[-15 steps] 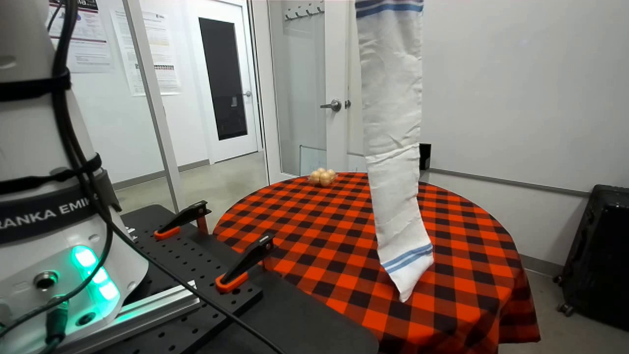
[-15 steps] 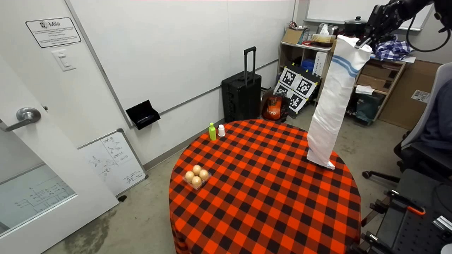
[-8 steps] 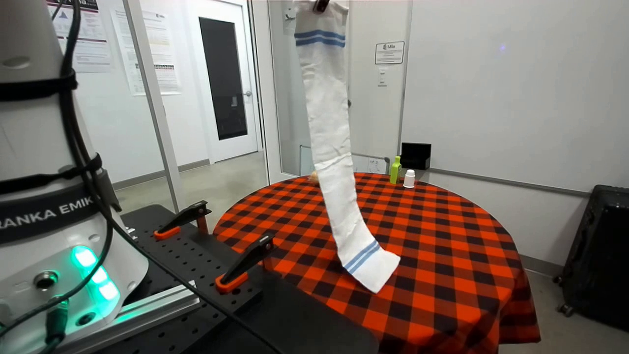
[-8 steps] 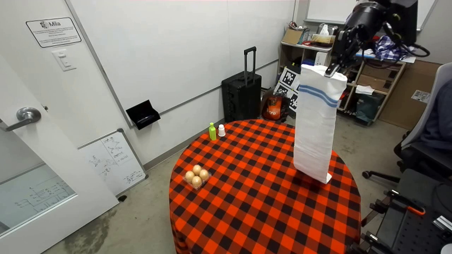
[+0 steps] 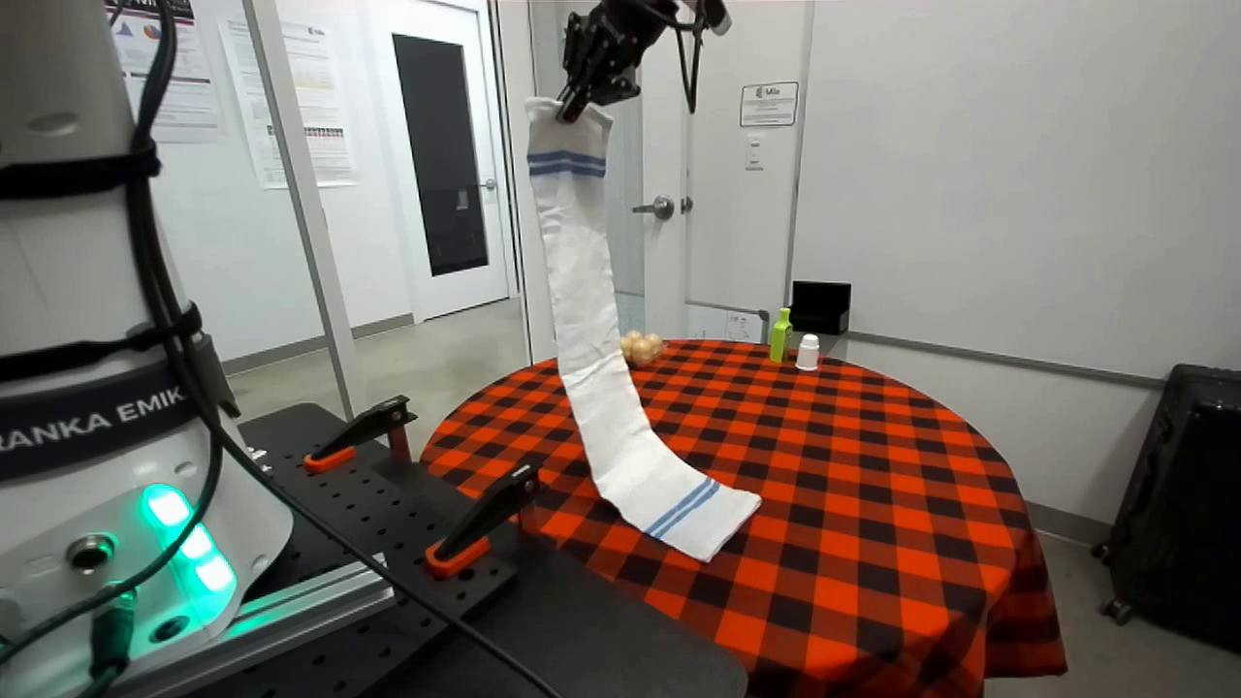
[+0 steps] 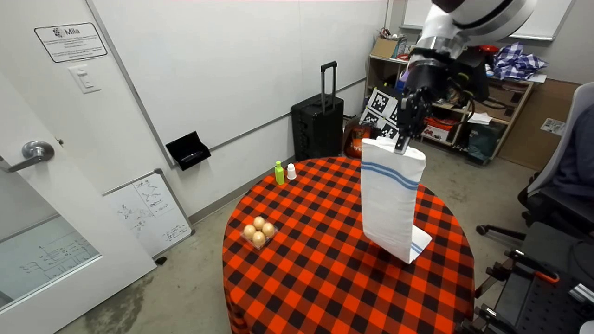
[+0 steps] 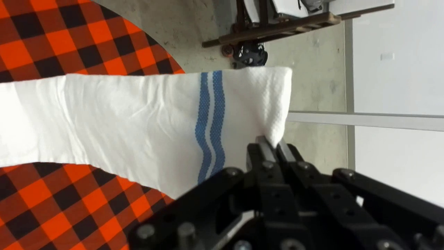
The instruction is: Unfold the towel on the table
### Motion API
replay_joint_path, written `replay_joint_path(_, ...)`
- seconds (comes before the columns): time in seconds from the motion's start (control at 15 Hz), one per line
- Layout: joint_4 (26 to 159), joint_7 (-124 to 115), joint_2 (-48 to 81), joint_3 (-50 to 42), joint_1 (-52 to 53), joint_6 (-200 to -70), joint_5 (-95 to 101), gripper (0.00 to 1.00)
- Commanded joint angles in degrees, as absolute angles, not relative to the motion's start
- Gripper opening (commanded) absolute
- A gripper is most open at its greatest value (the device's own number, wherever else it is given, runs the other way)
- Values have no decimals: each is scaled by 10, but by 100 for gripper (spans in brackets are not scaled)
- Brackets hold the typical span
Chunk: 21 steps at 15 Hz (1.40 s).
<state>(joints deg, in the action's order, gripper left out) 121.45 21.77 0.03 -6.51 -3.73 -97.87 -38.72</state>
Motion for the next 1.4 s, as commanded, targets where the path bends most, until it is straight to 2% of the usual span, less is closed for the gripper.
replay_joint_path(0.0,1161,233,94,-45,-34,-978,-387,1)
replay_joint_path(0.4,1084,222,217,-1,-31,-973,-375,1)
replay_joint_path(1.33,943,170,417,75,8,-969,-365,1)
